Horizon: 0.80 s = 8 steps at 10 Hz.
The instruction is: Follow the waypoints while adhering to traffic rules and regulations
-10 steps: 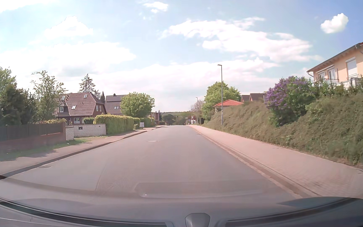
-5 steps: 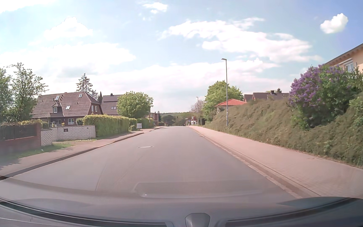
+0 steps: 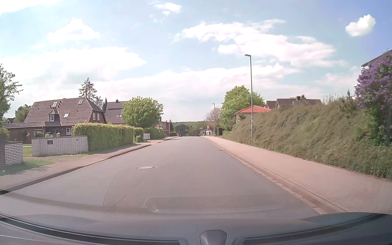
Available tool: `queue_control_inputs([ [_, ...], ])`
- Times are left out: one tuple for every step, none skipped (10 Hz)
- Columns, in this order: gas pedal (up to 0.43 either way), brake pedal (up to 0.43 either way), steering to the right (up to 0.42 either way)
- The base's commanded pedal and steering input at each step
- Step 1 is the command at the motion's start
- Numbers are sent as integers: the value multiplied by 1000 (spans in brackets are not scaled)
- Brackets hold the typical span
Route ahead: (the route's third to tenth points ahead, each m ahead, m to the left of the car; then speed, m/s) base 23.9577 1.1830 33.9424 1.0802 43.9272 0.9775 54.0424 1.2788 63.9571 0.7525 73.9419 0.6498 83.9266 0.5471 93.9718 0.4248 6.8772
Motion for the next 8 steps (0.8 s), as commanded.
queue_control_inputs([
  [67, 0, -3],
  [67, 0, -3],
  [67, 0, -3],
  [67, 0, -3],
  [59, 0, -3],
  [59, 0, -3],
  [59, 0, -3],
  [59, 0, -3],
])
